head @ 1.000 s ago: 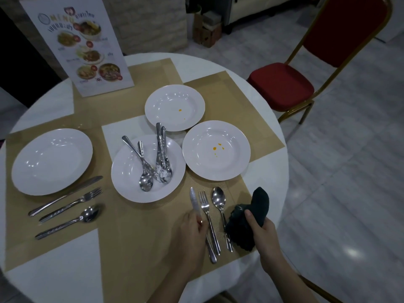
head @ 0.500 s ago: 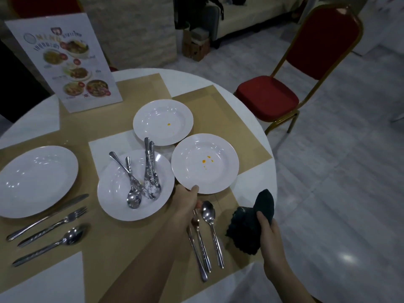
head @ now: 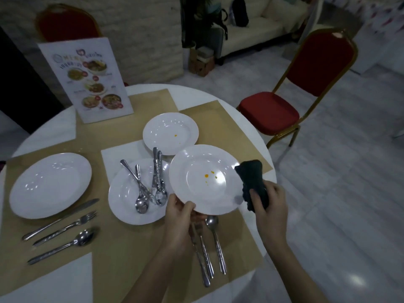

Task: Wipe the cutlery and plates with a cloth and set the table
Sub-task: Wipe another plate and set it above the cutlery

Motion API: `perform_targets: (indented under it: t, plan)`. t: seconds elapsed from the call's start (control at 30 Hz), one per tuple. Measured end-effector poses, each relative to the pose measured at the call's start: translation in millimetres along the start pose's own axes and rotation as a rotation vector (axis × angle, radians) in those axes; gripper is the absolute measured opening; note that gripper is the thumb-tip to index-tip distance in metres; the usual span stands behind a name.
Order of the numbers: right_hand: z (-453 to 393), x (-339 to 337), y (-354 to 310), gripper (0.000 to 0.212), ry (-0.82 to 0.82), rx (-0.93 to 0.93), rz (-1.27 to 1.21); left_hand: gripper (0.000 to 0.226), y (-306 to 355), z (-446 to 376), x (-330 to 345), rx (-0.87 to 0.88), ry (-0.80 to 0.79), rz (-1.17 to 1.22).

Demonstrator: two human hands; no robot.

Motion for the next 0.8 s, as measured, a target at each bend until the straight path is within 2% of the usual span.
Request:
perform_targets:
  t: [0.1, 0.17, 0.23, 0.3, 0.37, 0.5, 0.57, 0.63, 0.7, 0.8]
  plan:
    - [-18, 24, -18, 0.033, -0.209, -0.350, 0.305, 0.038, 0, 29, -17, 0.022, -0.022, -0.014]
    - [-20, 45, -27, 0.029, -0.341, -0.536, 0.468, 0.039, 2, 46, -24, 0.031, -0.053, -0.014]
    - [-12, 63, -40, 0.025, -0.430, -0.549, 0.506, 0.039, 5, 59, -28, 0.041, -0.081, 0.007]
    - [0, 81, -53, 0.027, -0.472, -0.396, 0.470, 0.041, 7, 66, -33, 0.052, -0.072, 0.000]
    - [18, 94, -68, 0.026, -0.489, -0.379, 0.425, 0.035, 8, 67, -39, 0.059, -0.031, 0.004]
    - [48, 104, -85, 0.018, -0.638, -0.741, 0.332, 0.037, 4, 68, -59, 0.009, 0.059, 0.129]
    - [35, 98, -79, 0.021, -0.683, -0.852, 0.407, 0.034, 2, 74, -69, -0.025, 0.079, 0.189]
    - [7, 88, -68, 0.020, -0.646, -0.851, 0.543, 0.035, 2, 87, -74, -0.036, 0.037, 0.197]
    - [-21, 81, -54, 0.013, -0.604, -0.719, 0.642, 0.039, 1, 97, -71, -0.035, -0.010, 0.164]
    - [-12, 84, -51, 0.012, -0.552, -0.571, 0.560, 0.037, 1, 98, -55, -0.022, -0.049, 0.144]
Point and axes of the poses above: each hand's wrist, its own z-axis away from the middle knuckle, its own x-axis out of the palm, y = z × x, the point moved 2 cm from there along -z, towards the middle knuckle
